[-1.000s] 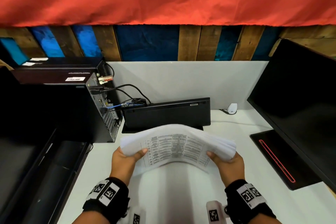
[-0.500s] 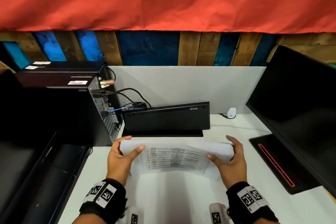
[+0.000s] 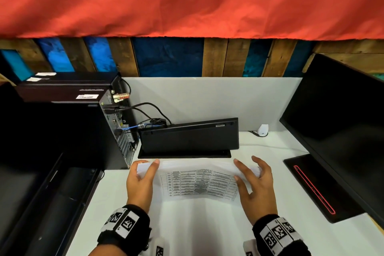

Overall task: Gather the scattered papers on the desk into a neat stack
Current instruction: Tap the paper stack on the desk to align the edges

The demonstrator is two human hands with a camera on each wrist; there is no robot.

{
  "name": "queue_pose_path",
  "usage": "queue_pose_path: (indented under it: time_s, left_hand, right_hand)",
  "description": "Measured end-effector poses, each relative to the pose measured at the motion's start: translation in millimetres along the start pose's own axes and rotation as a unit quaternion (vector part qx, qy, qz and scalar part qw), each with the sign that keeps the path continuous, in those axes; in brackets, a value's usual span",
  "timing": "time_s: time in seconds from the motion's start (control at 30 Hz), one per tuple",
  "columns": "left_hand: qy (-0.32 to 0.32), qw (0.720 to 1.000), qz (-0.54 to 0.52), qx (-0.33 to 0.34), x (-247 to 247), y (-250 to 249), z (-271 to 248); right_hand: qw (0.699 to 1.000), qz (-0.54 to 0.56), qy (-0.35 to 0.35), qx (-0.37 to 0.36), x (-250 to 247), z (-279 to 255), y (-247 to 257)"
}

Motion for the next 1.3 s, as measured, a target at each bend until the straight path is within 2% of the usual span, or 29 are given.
queue_pose_path:
  time_s: [0.1,0.2,0.33,0.47,0.6,0.7,0.8,0.83,0.9,0.97,1.03,1.13,1.3]
  left_hand:
    - [-0.009,1.000,0.014,0.000,-4,0,4]
    - [-0.008,1.000,0.026,0.003,-6,1,7]
    - [0.008,1.000,0.022,0.011,-1,0,1]
    - [-0.001,1.000,0.007,0.003,-2,-2,2]
    - [0.005,1.000,0.008,-0.004,-2,3,4]
    - [-0.015,1.000,-0.006,-0.016,-8,5,6]
    - [0.040,0.999,-0.008,-0.005,0,3,2]
    - [0.066,0.998,0.005,0.000,4,2,-1]
    - [0.091,0.995,0.039,0.003,6,6,-1]
    - [0.098,0.994,0.054,-0.001,6,12,1]
    - [0.107,0.993,0.057,-0.003,6,16,2]
    - [0.117,0.992,0.048,-0.001,7,16,3]
    - [0.123,0.991,0.043,-0.002,7,22,8]
  right_hand:
    - [0.999,-0.050,0.010,-0.007,-1,2,0]
    - [0.999,-0.028,0.014,0.023,-1,3,-7]
    - [1.000,-0.023,0.004,-0.020,-1,-2,4]
    - [0.999,0.013,-0.033,0.040,-10,0,-6]
    - [0.999,-0.018,-0.005,0.033,-5,-3,-3]
    - [0.998,0.000,-0.011,0.054,-8,-4,-8]
    - [0.998,0.002,-0.008,0.063,-9,1,-5]
    - [0.998,-0.023,0.004,0.056,-8,2,-2]
    - [0.988,-0.148,0.026,0.028,-4,4,6]
    - [0.958,-0.283,0.044,0.013,0,8,13]
    - [0.938,-0.342,0.058,0.009,8,12,22]
    - [0.929,-0.359,0.085,-0.022,32,14,45]
    - [0.936,-0.302,0.133,-0.124,93,3,97]
Point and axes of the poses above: each hand's wrist, its own z-axis towards the middle knuckle, its own x-axis out of the palm, y = z × x, the point moved 10 cm from there along z, towards the middle knuckle, and after that the axes turned 8 degrees about z, right-handed, at the moved point
